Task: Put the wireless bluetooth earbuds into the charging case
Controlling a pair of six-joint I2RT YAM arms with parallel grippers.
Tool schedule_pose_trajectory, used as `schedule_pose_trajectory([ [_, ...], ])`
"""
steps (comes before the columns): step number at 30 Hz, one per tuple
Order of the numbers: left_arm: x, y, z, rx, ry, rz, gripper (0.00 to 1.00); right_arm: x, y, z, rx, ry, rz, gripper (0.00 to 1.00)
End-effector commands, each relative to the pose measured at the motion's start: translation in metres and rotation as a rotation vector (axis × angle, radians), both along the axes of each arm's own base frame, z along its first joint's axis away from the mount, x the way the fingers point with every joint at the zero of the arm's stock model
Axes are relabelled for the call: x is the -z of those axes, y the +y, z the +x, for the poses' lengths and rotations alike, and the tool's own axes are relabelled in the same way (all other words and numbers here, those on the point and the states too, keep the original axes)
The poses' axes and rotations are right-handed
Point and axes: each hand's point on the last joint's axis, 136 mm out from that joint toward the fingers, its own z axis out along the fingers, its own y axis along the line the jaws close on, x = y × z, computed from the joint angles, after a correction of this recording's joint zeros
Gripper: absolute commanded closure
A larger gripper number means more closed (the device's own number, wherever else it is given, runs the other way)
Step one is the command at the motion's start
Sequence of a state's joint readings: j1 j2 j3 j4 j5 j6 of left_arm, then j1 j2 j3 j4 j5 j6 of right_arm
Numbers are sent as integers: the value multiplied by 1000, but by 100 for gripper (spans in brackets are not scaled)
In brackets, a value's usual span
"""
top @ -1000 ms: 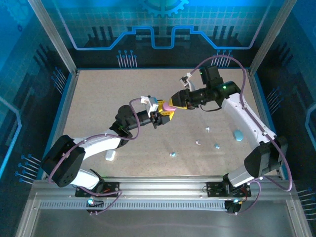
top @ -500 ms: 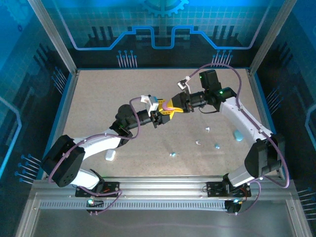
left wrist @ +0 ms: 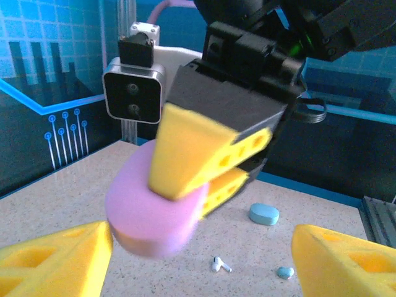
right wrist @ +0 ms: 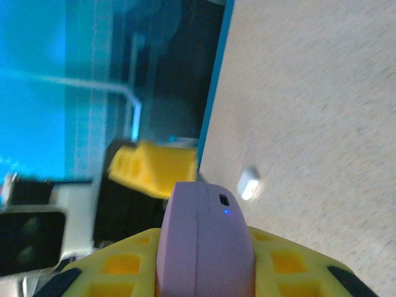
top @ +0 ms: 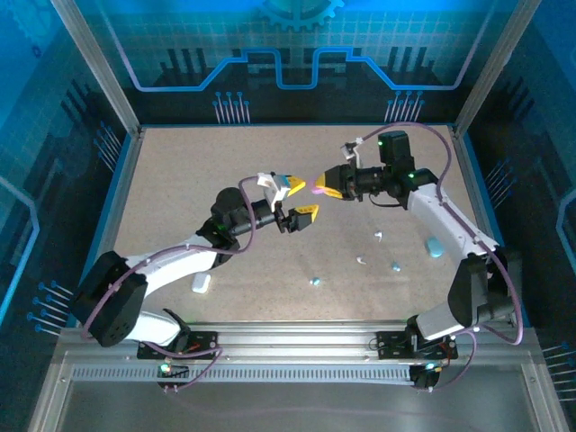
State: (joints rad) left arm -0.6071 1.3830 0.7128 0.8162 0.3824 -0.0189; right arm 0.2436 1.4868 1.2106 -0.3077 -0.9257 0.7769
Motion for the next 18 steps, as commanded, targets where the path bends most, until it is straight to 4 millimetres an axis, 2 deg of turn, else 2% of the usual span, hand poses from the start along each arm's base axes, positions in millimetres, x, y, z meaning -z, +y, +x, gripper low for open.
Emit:
schedule_pose_trajectory([
  [1,-8,17,-3,-91,-19,18,20,27,-32,48,224,-5,-87,88],
  [5,-7,40,-1,-202,45,66,19,85,-41,75,262,105,-176,87],
  [10,1,74,3,-347,228,147,19,139,-25,96,198,179,-226,86],
  [13,10,94,7,-417,348,158,19,159,-12,104,157,203,-229,86],
  [18,19,113,8,-470,430,135,19,189,6,113,112,248,-255,84],
])
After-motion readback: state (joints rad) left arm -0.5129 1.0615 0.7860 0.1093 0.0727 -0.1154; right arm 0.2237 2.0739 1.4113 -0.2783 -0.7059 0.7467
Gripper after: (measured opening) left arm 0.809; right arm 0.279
